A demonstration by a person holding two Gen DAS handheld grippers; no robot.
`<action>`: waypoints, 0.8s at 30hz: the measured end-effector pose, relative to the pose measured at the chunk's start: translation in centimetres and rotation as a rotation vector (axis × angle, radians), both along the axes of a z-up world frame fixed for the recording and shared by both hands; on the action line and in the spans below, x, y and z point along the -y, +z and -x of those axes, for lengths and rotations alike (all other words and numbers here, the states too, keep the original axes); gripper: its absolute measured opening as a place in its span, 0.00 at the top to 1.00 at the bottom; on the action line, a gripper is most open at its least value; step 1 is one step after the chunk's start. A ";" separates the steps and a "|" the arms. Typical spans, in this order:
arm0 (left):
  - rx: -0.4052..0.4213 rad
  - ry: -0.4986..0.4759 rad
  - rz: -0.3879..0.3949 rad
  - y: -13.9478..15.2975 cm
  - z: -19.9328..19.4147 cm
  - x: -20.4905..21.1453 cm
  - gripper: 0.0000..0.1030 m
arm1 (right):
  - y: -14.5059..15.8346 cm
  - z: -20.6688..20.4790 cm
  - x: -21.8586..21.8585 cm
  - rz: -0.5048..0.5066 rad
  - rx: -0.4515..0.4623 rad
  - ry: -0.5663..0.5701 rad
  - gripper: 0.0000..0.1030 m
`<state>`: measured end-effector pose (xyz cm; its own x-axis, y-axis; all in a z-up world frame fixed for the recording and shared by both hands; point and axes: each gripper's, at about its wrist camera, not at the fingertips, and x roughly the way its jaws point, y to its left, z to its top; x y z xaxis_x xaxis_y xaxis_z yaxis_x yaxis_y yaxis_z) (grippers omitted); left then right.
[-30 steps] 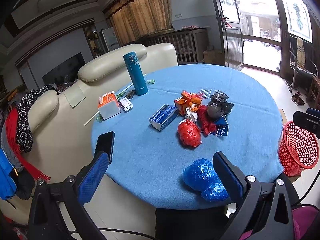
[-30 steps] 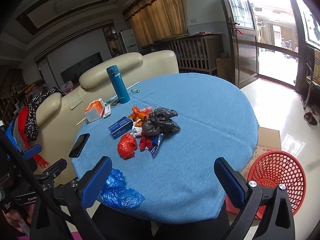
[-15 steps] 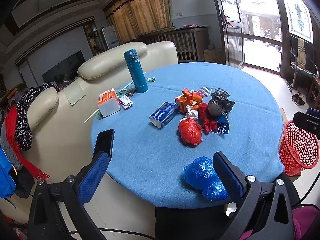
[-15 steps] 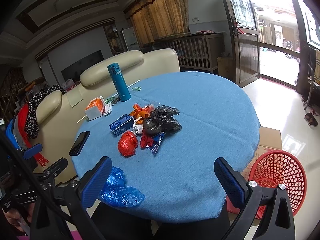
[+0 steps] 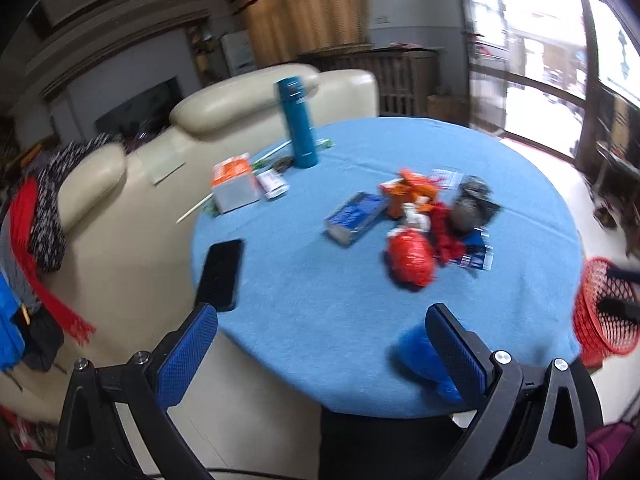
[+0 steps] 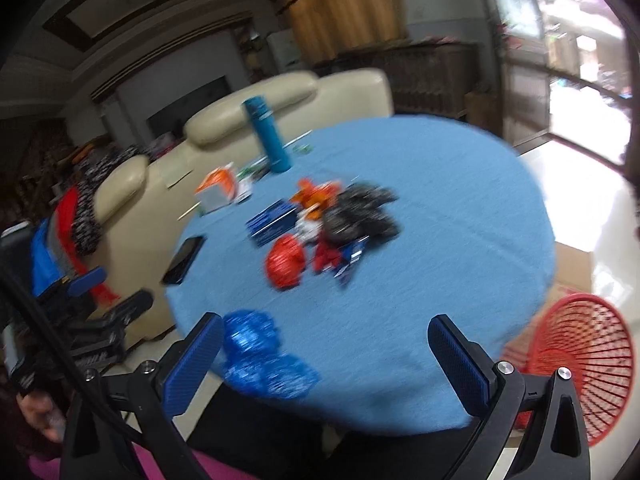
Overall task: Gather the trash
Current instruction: 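Grasp the blue plastic bags with the right tool while the left tool grasps the red bag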
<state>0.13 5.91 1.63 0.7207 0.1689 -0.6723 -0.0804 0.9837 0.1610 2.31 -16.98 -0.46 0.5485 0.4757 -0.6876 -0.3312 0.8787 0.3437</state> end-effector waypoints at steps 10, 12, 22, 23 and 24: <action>0.003 0.130 0.017 0.4 -1.1 -5.6 0.00 | -7.1 -5.2 -8.7 -0.038 -0.261 0.349 0.12; -0.004 0.131 0.024 0.3 -1.3 -5.7 0.00 | -8.9 -6.4 -10.5 0.006 -0.301 0.368 0.17; -0.067 -0.051 0.022 -0.6 -7.5 -1.1 0.00 | -8.6 -5.7 -5.8 -0.023 -0.224 0.207 0.48; -0.084 -0.077 0.029 -1.1 -8.4 -0.1 0.00 | -8.0 -5.4 -4.1 -0.035 -0.206 0.168 0.48; -0.110 -0.112 0.042 -1.9 -9.7 1.1 0.00 | -7.5 -5.0 -2.7 -0.038 -0.189 0.136 0.48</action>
